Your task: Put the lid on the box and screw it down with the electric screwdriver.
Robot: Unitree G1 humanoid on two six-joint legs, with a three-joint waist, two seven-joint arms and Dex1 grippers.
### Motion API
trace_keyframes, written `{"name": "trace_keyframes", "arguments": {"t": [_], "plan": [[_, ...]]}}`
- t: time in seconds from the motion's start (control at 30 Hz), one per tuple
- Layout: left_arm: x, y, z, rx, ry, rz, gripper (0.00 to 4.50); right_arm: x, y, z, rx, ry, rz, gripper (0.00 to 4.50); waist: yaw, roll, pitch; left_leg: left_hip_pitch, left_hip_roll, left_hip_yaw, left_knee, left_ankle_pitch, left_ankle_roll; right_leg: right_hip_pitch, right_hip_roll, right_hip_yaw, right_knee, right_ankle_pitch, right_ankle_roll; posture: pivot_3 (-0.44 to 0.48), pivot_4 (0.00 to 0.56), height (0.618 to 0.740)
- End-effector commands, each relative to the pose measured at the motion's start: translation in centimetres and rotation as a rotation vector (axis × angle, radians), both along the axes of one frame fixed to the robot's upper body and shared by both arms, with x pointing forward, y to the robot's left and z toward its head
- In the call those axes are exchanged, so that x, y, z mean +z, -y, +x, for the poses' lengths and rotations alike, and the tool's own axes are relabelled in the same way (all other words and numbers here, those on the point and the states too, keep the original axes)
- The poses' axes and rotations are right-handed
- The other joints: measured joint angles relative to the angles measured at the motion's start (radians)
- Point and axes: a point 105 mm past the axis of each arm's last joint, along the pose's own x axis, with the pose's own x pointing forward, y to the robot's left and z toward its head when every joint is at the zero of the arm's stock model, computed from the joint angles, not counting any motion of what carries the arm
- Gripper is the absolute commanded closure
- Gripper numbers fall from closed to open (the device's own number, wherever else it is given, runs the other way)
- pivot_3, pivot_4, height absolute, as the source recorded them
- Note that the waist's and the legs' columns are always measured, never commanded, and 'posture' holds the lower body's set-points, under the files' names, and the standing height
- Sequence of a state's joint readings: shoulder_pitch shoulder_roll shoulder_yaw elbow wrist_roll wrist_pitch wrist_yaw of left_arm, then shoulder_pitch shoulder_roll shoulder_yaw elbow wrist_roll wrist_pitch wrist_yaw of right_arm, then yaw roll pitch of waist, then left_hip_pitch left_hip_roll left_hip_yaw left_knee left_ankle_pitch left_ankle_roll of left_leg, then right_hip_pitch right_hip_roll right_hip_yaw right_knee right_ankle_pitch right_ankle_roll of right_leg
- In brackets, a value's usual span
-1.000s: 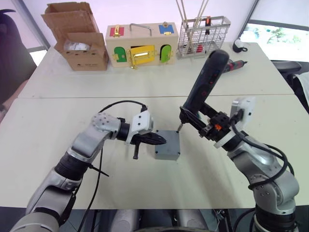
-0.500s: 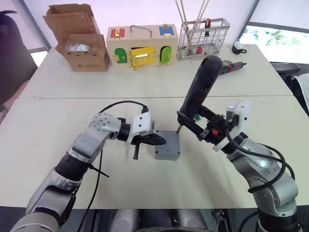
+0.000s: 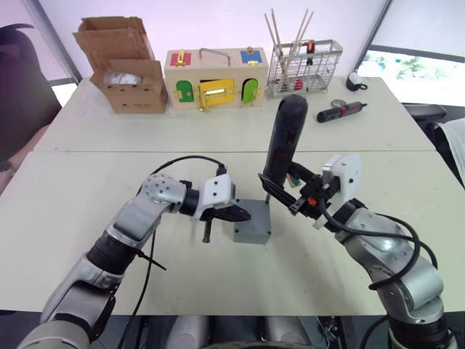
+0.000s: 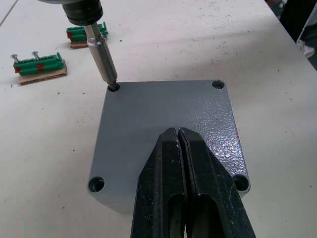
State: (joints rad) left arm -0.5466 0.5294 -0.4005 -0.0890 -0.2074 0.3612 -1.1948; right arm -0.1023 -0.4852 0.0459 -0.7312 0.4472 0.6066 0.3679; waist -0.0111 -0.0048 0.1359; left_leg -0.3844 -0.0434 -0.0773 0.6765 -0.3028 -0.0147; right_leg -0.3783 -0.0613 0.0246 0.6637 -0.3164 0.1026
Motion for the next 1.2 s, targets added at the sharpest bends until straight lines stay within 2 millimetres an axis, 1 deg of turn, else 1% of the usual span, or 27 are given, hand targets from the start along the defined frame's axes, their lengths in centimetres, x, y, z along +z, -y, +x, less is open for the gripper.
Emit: {"name": "trace_keyframes", "arguments": {"t": [0.03, 0.1, 0.13, 0.23, 0.4, 0.67, 0.9, 1.0, 1.1, 1.13, 1.17, 1.2], "plan": [[-1.9, -0.3, -0.5, 0.007, -0.049, 0.063, 4.50, -4.2, 0.2, 0.2, -0.020, -0.189, -0.041, 2.64, 0.001, 0.000, 0.000, 0.003, 0.000, 0.000, -0.001, 0.000, 0.000, 0.003, 0.000, 0.000, -0.001, 0.000, 0.000, 0.000, 0.150, 0.740], [-2.0, -0.2, -0.5, 0.007, -0.051, 0.062, 4.50, -4.4, 0.3, 0.2, -0.027, -0.196, -0.039, 2.64, 0.000, -0.001, -0.003, 0.013, 0.000, 0.000, -0.008, 0.000, 0.000, 0.012, -0.001, 0.000, -0.007, 0.000, 0.000, 0.000, 0.150, 0.740], [-2.0, -0.2, -0.6, 0.007, -0.052, 0.062, 4.50, -4.6, 0.4, 0.2, -0.030, -0.200, -0.041, 2.64, 0.000, -0.001, -0.004, 0.014, 0.000, 0.000, -0.010, 0.000, 0.000, 0.014, -0.001, 0.000, -0.010, 0.000, 0.000, 0.000, 0.150, 0.740], [-2.0, -0.2, -0.6, 0.007, -0.054, 0.061, 4.50, -4.9, 0.6, 0.4, -0.047, -0.206, -0.036, 2.64, 0.000, -0.001, -0.005, 0.014, 0.000, 0.000, -0.011, 0.000, 0.000, 0.014, -0.001, 0.000, -0.011, 0.000, 0.000, 0.000, 0.150, 0.740], [-2.2, -0.1, -0.5, 0.010, -0.055, 0.062, 4.50, -4.8, 0.6, 0.8, -0.069, -0.198, -0.024, 2.64, 0.002, -0.002, -0.006, 0.014, 0.000, -0.001, -0.011, 0.000, 0.000, 0.014, -0.001, 0.000, -0.012, 0.000, 0.000, 0.000, 0.150, 0.740], [-2.6, -0.1, -0.5, 0.014, -0.060, 0.067, 4.50, -5.1, 0.7, 0.7, -0.076, -0.202, -0.023, 2.64, 0.003, -0.002, -0.009, 0.014, 0.000, -0.002, -0.011, 0.000, 0.000, 0.016, -0.001, 0.000, -0.014, 0.000, 0.000, 0.000, 0.150, 0.740], [-2.6, 0.0, -0.5, 0.012, -0.062, 0.065, 4.50, -4.8, 0.8, 0.8, -0.082, -0.186, -0.022, 2.64, 0.003, -0.002, -0.009, 0.014, 0.000, -0.002, -0.011, 0.000, 0.000, 0.016, -0.002, 0.000, -0.015, 0.000, -0.001, 0.000, 0.150, 0.740], [-2.8, 0.0, -0.4, 0.014, -0.065, 0.066, 4.50, -3.6, 1.0, 0.9, -0.084, -0.144, -0.016, 2.64, 0.004, -0.002, -0.009, 0.014, 0.000, -0.002, -0.011, 0.000, 0.000, 0.016, -0.002, 0.000, -0.015, -0.001, -0.001, 0.000, 0.150, 0.740], [-3.0, 0.0, -0.4, 0.015, -0.072, 0.067, 4.50, -1.4, 1.1, 0.9, -0.067, -0.084, 0.007, 2.64, 0.005, -0.001, -0.009, 0.013, 0.000, -0.002, -0.012, 0.000, 0.000, 0.016, -0.002, 0.000, -0.016, -0.001, -0.001, 0.000, 0.150, 0.740], [-3.0, 0.0, -0.4, 0.015, -0.076, 0.067, 4.50, -0.5, 1.0, 0.8, -0.051, -0.059, 0.008, 2.64, 0.005, -0.001, -0.008, 0.013, 0.000, -0.002, -0.012, 0.000, 0.000, 0.016, -0.002, 0.000, -0.016, -0.001, -0.001, 0.000, 0.150, 0.740], [-3.1, -0.1, -0.4, 0.017, -0.084, 0.063, 4.50, 1.2, 1.0, 0.6, -0.026, -0.021, 0.019, 2.64, 0.004, -0.001, -0.008, 0.012, 0.000, -0.002, -0.012, 0.000, 0.000, 0.015, -0.002, 0.000, -0.016, 0.000, -0.001, 0.000, 0.150, 0.740], [-3.0, -0.2, -0.3, 0.020, -0.091, 0.056, 4.50, 3.5, 1.0, 0.4, 0.011, 0.017, 0.055, 2.64, 0.004, 0.001, -0.007, 0.012, 0.000, -0.002, -0.012, 0.000, 0.000, 0.015, -0.003, 0.000, -0.016, 0.000, -0.001, 0.000, 0.150, 0.740]]}}
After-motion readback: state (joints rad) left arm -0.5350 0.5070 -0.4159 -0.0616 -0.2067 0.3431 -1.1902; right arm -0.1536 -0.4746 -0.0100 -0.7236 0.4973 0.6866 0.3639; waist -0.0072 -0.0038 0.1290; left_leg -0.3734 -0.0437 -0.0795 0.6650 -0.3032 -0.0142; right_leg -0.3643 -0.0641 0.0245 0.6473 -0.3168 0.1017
